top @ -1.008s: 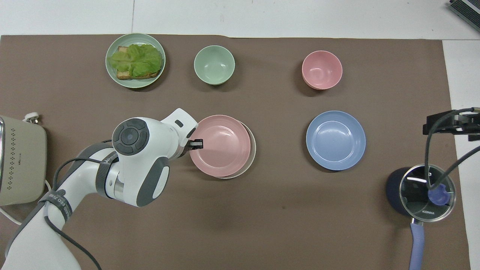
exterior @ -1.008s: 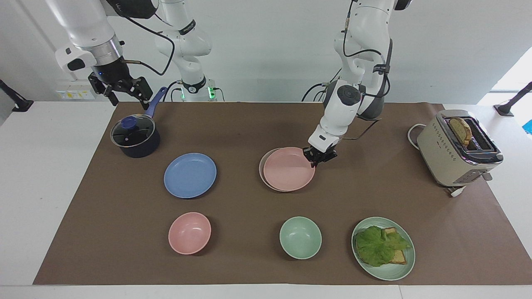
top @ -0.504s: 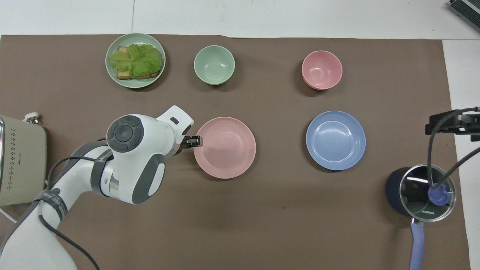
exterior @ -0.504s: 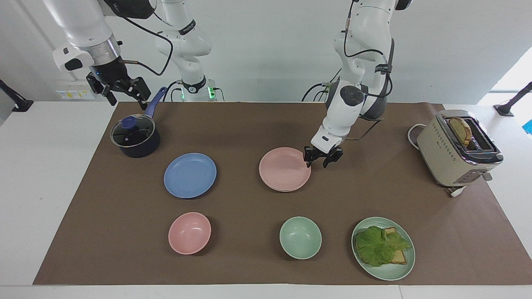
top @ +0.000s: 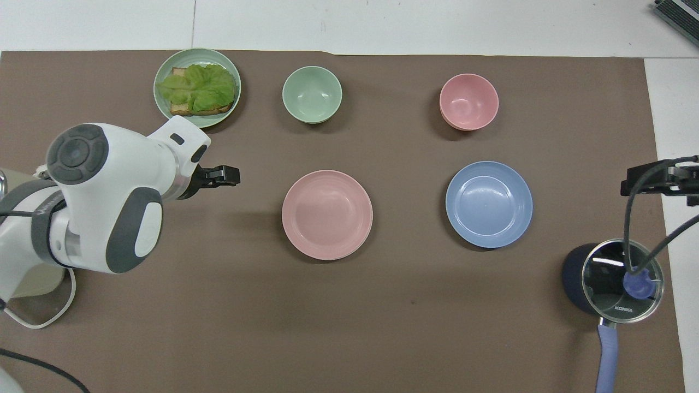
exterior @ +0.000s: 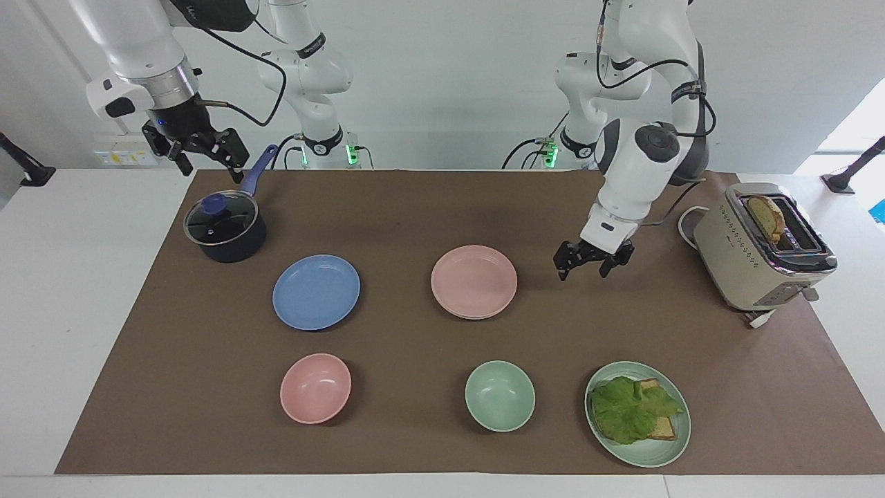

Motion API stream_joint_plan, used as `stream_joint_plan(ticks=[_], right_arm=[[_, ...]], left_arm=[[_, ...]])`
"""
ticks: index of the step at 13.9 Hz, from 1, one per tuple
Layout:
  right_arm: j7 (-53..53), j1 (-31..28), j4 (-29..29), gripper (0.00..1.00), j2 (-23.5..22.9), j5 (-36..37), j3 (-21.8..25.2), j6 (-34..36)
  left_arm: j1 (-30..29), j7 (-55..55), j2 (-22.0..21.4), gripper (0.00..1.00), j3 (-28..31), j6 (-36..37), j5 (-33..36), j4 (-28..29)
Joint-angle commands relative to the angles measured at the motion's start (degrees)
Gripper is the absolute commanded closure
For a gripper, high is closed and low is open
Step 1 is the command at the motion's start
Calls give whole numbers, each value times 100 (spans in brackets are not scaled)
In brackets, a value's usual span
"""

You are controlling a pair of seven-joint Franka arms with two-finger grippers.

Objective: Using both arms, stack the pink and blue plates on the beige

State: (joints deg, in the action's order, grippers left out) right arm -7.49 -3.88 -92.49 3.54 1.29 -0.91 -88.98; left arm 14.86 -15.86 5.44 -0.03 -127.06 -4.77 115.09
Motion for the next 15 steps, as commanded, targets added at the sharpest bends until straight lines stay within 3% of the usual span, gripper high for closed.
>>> stream_joint_plan(ticks=[1,6,10,15], right_arm=[[-7,-69,-146,0,121,11,-32,-94],[2,-69,-164,0,112,3,-32,-269],[2,-69,-295,0,-28,11,-32,-559],[202,-131,-1286,0,-37,11,-32,-1638]], left_arm=[[-464,669,-306,0,-49,452,82,40],[-1151,1734,-632,0,-41,980,82,-117],[-1222,1806,-624,0,-23,2165,213,-1083],[-1222,1806,-641,0,-14,3168,337,-1963]])
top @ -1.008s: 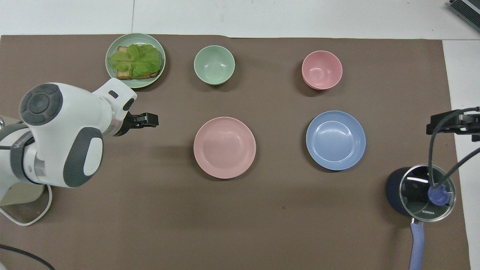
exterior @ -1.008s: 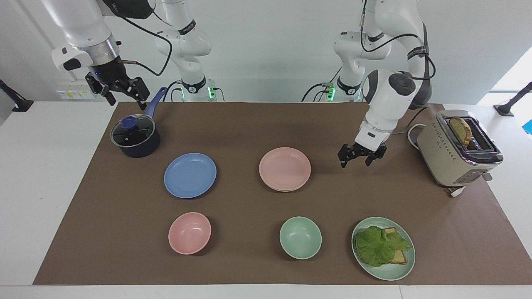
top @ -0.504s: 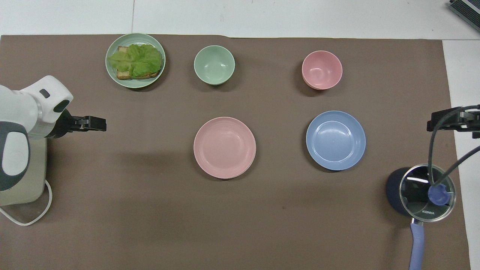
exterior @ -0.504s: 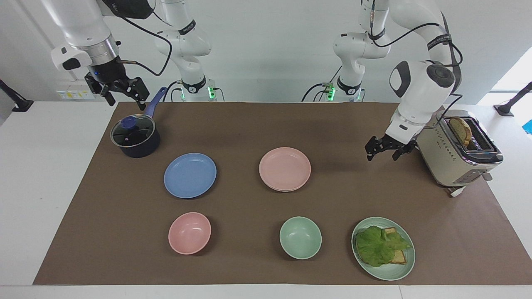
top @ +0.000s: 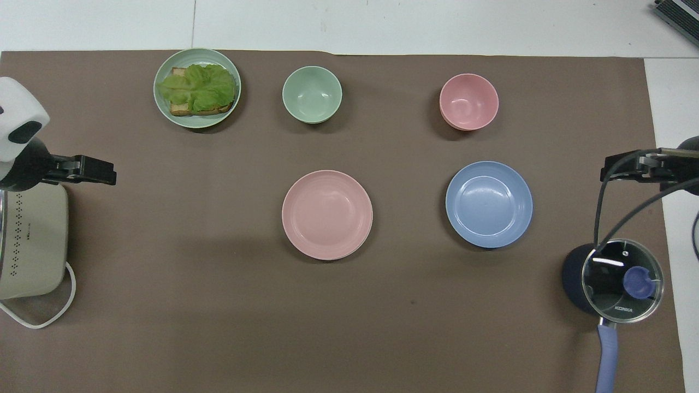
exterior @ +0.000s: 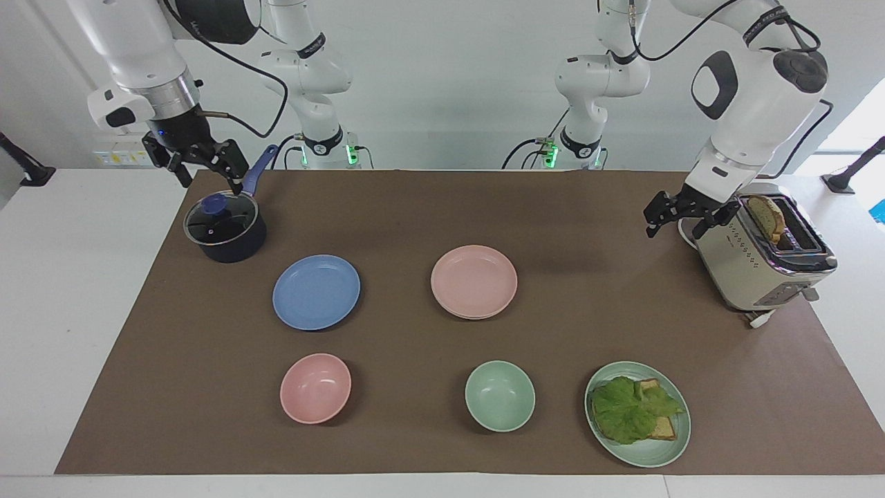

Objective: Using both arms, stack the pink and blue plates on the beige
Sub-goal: 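Reach the right gripper to the rim of the blue plate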

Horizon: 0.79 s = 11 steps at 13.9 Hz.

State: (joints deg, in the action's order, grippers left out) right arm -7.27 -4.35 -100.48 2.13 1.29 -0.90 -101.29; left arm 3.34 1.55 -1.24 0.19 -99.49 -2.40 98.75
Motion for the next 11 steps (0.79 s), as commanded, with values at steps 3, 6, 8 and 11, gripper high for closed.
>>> stream_joint_plan(ticks=[3,6,8,11], right_arm=[[305,-101,-1060,0,25,11,-33,-1005],[305,-128,-1420,0,-317,11,-33,-1584],[305,-66,-1719,0,-572,11,-42,-2234],[366,-31,-2036,0,-819,11,-42,-2912]], left_arm=[[-61,56,-8,0,-28,1044,100,-707],[-52,56,-244,0,-45,1187,100,-778],[-52,56,-280,0,-28,1326,99,-787],[-52,82,-464,0,-45,1266,73,-700]])
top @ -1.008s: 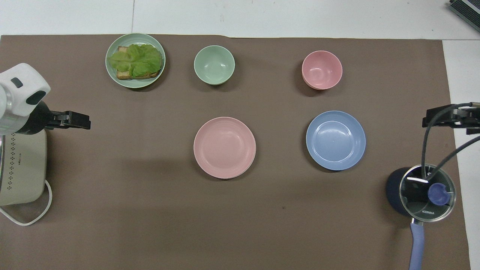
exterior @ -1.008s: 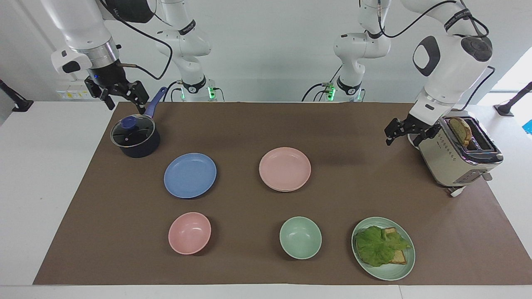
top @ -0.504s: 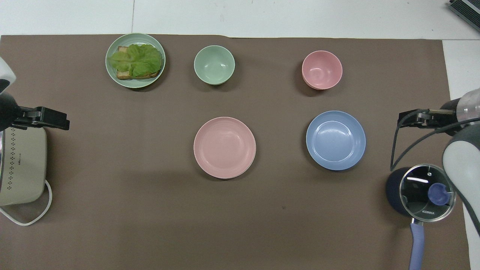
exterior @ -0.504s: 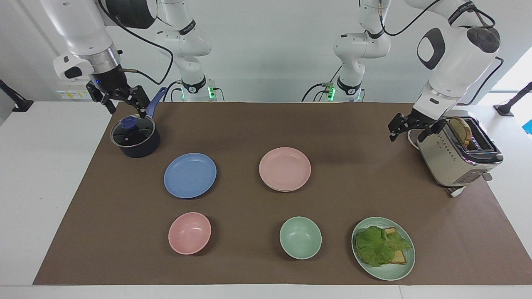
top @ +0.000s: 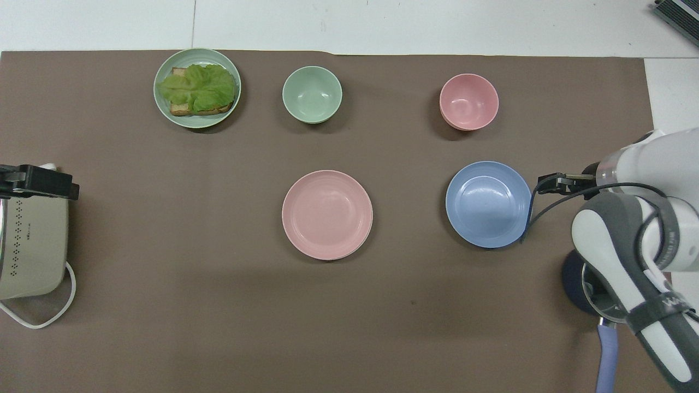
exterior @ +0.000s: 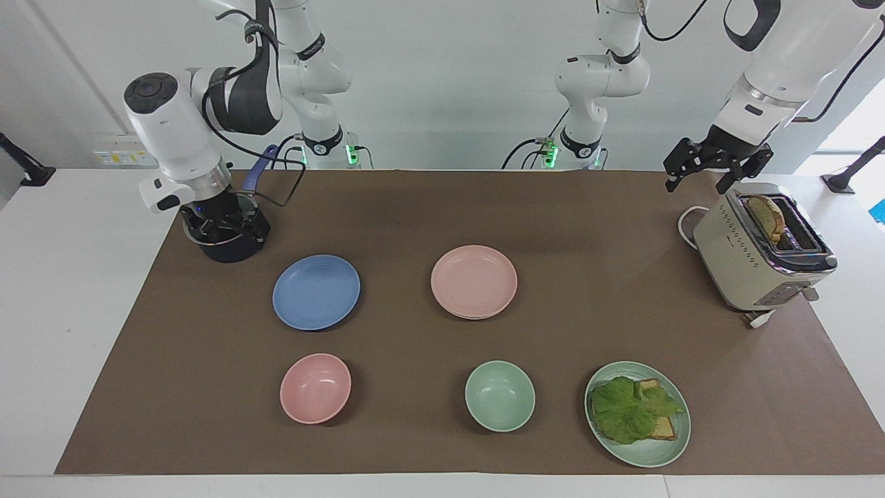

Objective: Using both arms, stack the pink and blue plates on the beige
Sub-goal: 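Reach the right gripper to the rim of the blue plate, then grip the blue plate and slide it onto the pink plate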

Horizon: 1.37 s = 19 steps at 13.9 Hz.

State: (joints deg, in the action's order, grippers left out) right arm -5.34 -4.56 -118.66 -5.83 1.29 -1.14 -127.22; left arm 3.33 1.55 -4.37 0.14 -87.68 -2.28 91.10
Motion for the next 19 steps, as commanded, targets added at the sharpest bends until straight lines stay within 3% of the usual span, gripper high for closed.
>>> stream_joint_plan(ticks=[1,6,9,12,15,19], right_arm=[[174,-10,-263,0,-75,11,-35,-364],[314,60,-394,0,-251,-120,-79,-663],[936,17,-772,0,-339,-576,-79,-1338],[1280,-27,-825,11,-383,-779,-79,-1419],[1875,-54,-826,28,-463,-1716,-79,-1411],[2309,-63,-826,31,-498,-2063,-71,-1410]], left_arm=[[-52,39,-160,0,-40,110,61,66],[-52,4,-196,0,-40,136,61,110],[-43,21,-213,0,-49,373,61,119],[-43,47,-239,0,-49,409,61,128],[-61,30,-222,0,-40,365,61,93],[-52,21,-213,0,-40,409,69,84]])
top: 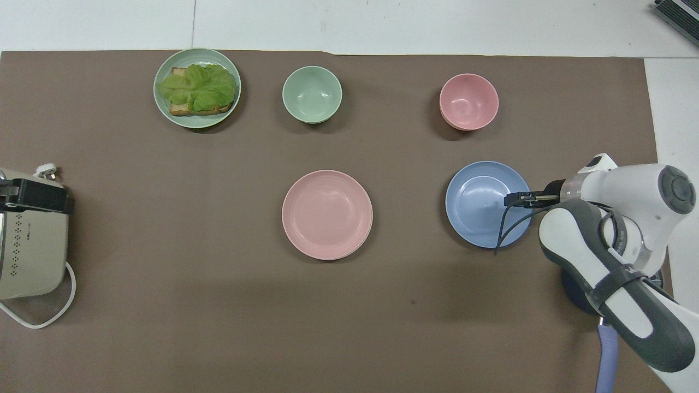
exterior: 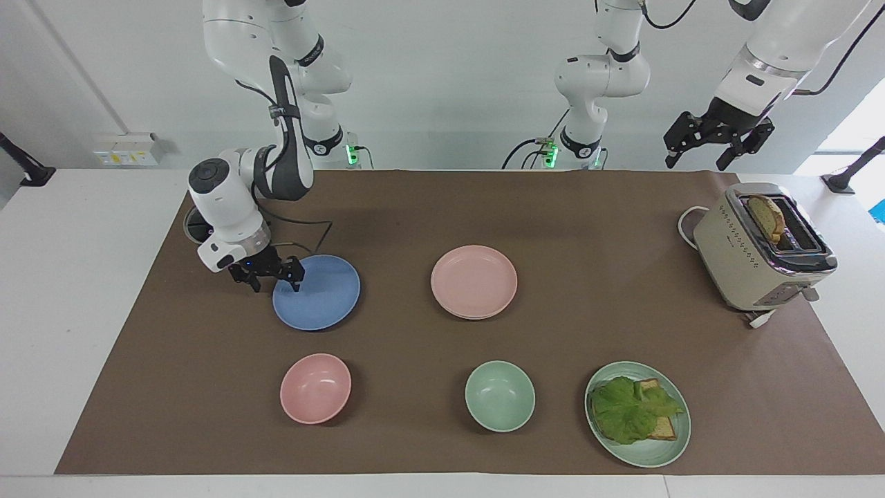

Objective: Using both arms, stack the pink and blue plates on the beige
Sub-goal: 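Grip the blue plate and slide it onto the pink plate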

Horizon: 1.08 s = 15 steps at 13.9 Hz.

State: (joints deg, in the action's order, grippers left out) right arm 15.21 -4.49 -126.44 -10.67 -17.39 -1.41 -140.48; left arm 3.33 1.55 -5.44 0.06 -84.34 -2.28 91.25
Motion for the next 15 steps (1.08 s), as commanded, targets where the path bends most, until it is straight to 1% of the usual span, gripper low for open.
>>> stream_joint_plan(ticks=[1,2,3,4,6,9,11,13,15], right_arm=[[254,-78,-47,36,-14,-194,-44,-85],[254,-78,-47,43,-14,-194,-44,-85],[254,-96,-47,53,-14,-203,-44,-85],[254,-122,-39,71,-14,-212,-44,-76],[272,-131,-30,100,-14,-325,-44,-67],[289,-166,14,100,56,-405,-26,3],[272,-175,14,100,213,-396,-26,73],[219,-122,66,100,450,-405,-35,484],[210,-96,67,100,688,-414,-53,732]], left_arm=[[-52,21,-106,0,-33,84,61,68],[-61,12,-106,0,-33,76,61,68],[-61,21,-115,0,-33,84,61,68],[-61,21,-106,0,-33,84,61,68],[-52,21,-106,0,-33,75,69,68],[-61,12,-106,0,-33,84,69,68],[-52,21,-106,0,-33,84,61,68],[-52,21,-106,0,-33,84,69,68],[-61,21,-106,0,-33,75,61,68]])
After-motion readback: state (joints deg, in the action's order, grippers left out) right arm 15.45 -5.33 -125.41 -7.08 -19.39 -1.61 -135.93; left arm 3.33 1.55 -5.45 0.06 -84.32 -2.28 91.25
